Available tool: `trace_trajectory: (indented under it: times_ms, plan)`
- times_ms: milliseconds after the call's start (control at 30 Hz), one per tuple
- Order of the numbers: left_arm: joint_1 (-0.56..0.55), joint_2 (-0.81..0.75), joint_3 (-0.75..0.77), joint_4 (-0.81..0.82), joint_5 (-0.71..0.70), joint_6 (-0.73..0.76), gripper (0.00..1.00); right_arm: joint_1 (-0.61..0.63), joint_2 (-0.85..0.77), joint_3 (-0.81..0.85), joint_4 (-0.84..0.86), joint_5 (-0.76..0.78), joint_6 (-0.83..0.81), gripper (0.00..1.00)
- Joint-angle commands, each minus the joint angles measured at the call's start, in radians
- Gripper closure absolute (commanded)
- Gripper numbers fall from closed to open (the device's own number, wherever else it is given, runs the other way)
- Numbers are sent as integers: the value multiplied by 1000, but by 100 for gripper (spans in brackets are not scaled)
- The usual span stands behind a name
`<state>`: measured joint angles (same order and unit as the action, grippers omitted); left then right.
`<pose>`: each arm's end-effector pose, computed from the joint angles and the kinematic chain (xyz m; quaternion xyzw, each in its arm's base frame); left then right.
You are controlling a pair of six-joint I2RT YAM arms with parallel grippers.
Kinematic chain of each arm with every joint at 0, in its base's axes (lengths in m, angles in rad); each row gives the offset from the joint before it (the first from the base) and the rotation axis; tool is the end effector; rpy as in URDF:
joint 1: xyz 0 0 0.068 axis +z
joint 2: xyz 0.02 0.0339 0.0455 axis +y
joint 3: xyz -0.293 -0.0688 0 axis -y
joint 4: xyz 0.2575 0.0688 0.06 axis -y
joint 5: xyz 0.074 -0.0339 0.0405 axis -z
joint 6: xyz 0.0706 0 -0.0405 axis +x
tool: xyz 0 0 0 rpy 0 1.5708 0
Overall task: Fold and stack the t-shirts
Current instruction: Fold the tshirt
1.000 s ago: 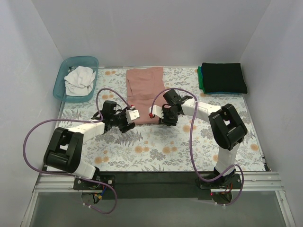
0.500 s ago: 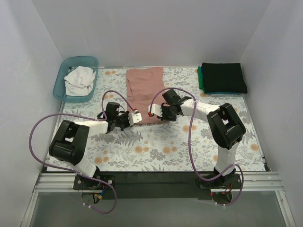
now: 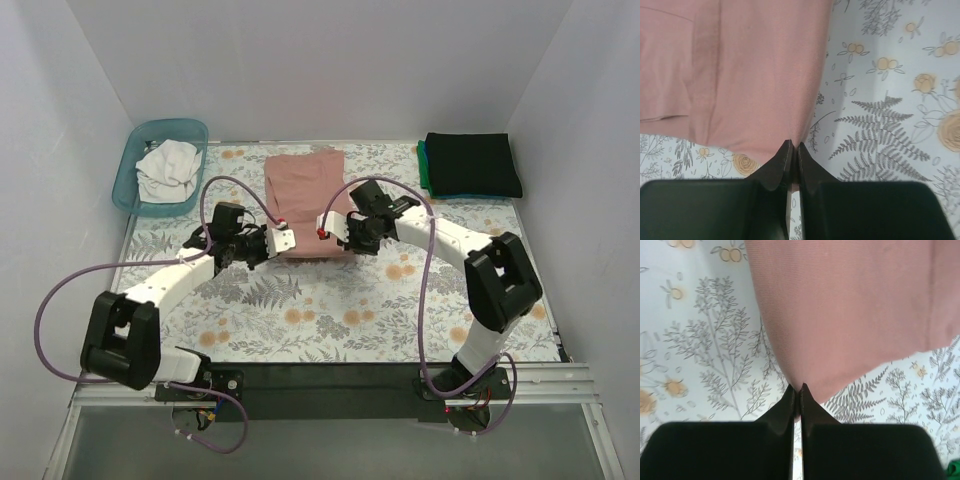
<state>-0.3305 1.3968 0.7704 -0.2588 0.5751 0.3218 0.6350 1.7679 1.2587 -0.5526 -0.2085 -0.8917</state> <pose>0.2689 -0.1328 0.1966 0.3797 0.8250 -0.2685 0.3212 0.3143 0.2497 0.2028 -0.6844 0.6773 0.0678 0.2612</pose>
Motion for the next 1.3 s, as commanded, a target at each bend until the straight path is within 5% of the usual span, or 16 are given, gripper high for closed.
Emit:
trace_trajectory:
  times_ms: [0,333,500,700,967,1267]
  plan:
    - [-8,-128,24,-213,63,7,100,9,-113,12,-127,-37,57,99]
    - [-99,-494,-62,-595,143,-49,100,170,-434,-214,-270,-141,187,99]
    - [-105,-625,-16,-689,141,-85,100,209,-469,-125,-394,-129,159,99]
    - [-79,-400,153,-627,53,-159,100,77,-267,106,-411,-163,22,99]
    - [200,109,410,-332,114,-98,100,-93,195,540,-421,-164,-90,99]
    - [202,482,494,-137,32,-181,100,-115,611,797,-394,-117,-67,99]
